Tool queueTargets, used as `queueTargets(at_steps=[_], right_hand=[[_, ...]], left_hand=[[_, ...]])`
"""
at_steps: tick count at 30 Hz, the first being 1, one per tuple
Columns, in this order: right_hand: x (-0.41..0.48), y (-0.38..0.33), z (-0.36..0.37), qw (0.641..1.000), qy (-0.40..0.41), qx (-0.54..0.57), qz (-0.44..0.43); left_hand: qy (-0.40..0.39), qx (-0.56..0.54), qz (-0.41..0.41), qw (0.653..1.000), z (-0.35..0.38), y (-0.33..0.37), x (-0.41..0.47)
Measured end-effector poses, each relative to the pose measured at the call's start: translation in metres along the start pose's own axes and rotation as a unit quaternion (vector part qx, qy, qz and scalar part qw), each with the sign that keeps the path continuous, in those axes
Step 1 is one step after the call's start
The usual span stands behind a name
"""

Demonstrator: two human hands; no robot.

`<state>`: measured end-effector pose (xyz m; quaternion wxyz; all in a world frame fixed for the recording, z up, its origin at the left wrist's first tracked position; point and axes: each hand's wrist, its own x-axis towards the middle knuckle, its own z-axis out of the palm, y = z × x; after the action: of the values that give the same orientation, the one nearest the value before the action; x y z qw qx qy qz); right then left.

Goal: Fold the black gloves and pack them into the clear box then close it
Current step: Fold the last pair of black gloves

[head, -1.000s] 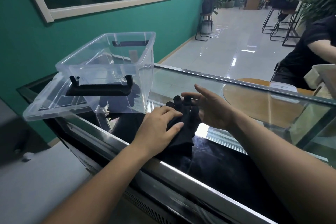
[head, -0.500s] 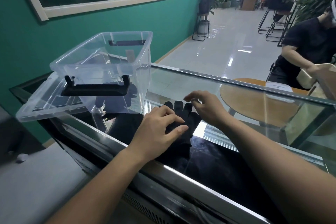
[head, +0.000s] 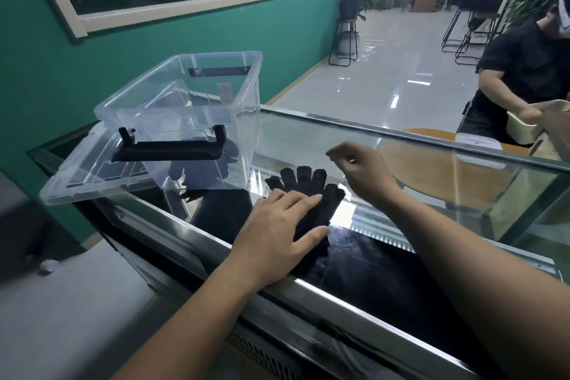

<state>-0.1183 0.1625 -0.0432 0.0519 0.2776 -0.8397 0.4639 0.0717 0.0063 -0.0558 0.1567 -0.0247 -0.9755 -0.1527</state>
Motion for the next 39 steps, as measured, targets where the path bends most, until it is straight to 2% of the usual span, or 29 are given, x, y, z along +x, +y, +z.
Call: queueTargets(at_steps=[4,9,12,19,24,30,35,39], right_hand=[[-0.001,-0.007,-0.010,1.000,0.007,-0.018,0.011],[-0.010,-0.009,-0.022,0.991,-0.121,-0.063,0.002],[-0.018,0.000,-0.031,0.984,-0.142,-0.100,0.025],[-0.039,0.006,-0.027,0.986,-0.102,-0.133,0.014],[-0.032,-0.005,-0.018,0.986,-0.106,-0.124,0.015],[-0.035,-0.004,-0.020,0.998,-0.047,-0.049,0.002],[-0.035,-0.002,-0.015,0.993,-0.044,-0.113,-0.003],[-0.036,0.002,-0.014,0.993,-0.026,-0.112,-0.014]], left_hand=[[-0.042,0.012,-0.020,0.999,0.001,0.002,0.004],[-0.050,0.014,-0.026,0.998,0.002,0.001,0.006],[-0.048,0.006,-0.033,0.998,0.001,0.003,0.006],[-0.052,0.001,-0.032,0.998,0.001,0.003,0.007],[-0.043,0.000,-0.030,0.999,0.002,0.003,0.005],[-0.039,-0.007,-0.033,0.999,0.002,0.003,0.006],[-0.035,-0.011,-0.029,0.999,0.000,0.004,0.003],[-0.014,-0.015,-0.016,1.000,-0.003,0.005,-0.001]])
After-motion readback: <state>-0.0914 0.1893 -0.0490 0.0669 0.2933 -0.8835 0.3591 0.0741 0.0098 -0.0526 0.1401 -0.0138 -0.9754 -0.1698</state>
